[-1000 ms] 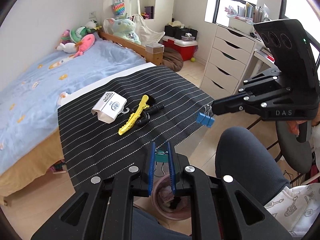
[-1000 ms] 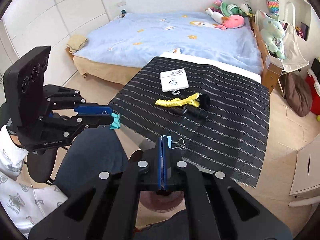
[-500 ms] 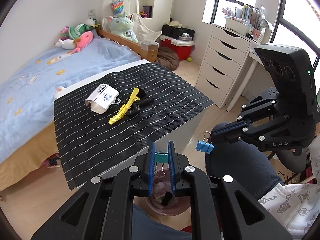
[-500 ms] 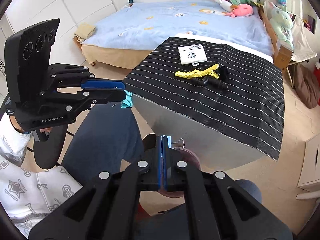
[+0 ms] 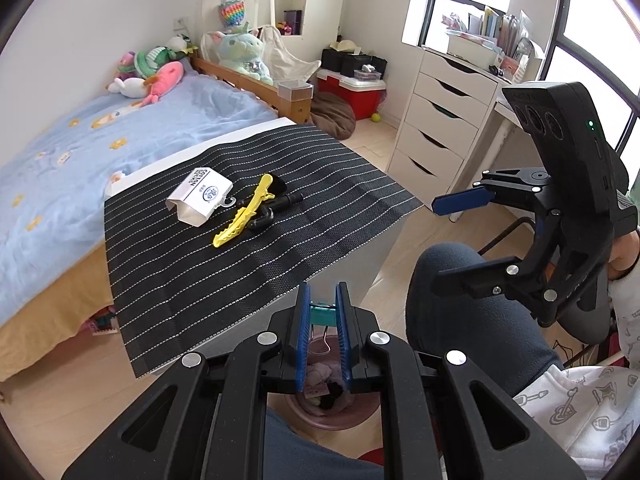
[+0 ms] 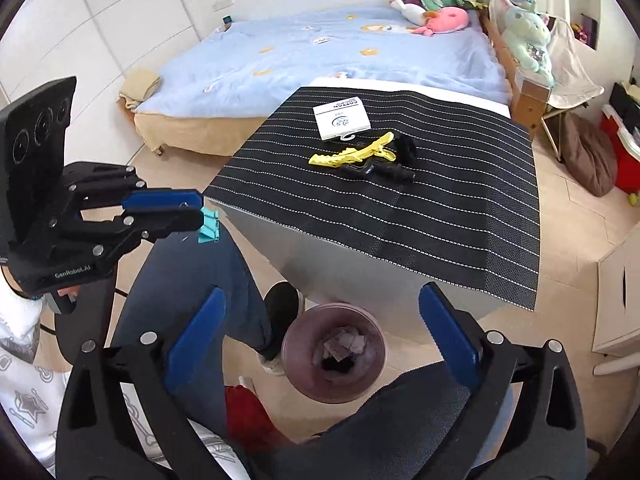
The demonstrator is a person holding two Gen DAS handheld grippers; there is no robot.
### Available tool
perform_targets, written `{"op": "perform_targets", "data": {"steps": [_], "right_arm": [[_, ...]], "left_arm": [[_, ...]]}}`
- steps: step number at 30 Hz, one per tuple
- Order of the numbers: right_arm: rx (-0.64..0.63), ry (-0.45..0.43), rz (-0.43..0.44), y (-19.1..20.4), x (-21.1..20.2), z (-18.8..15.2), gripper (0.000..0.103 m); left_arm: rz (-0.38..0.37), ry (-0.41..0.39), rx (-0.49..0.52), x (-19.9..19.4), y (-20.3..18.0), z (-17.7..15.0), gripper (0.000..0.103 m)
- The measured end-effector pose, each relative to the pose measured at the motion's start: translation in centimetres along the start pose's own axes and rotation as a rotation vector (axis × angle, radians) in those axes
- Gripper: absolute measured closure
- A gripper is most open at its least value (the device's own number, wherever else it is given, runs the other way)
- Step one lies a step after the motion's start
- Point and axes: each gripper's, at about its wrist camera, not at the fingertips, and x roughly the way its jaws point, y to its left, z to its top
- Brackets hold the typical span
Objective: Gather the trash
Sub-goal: 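Hold the teal binder clip over the pink bin and open the left gripper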
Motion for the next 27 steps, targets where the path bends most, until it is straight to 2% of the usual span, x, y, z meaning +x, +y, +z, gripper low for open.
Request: {"op": "perform_targets", "data": {"steps": [16, 27], "right_arm": [[0.06, -0.073, -0.063, -1.5, -2.1, 0.0, 0.006], [0.092, -0.1, -0.075, -2.4, -3.2, -0.4, 0.006]], "left_arm": [[-0.024, 0.01, 0.029, 0.4, -1.4, -0.1, 0.09], [-0.045, 0.01, 0.064, 0.1, -3.0, 0.4, 0.09]]}}
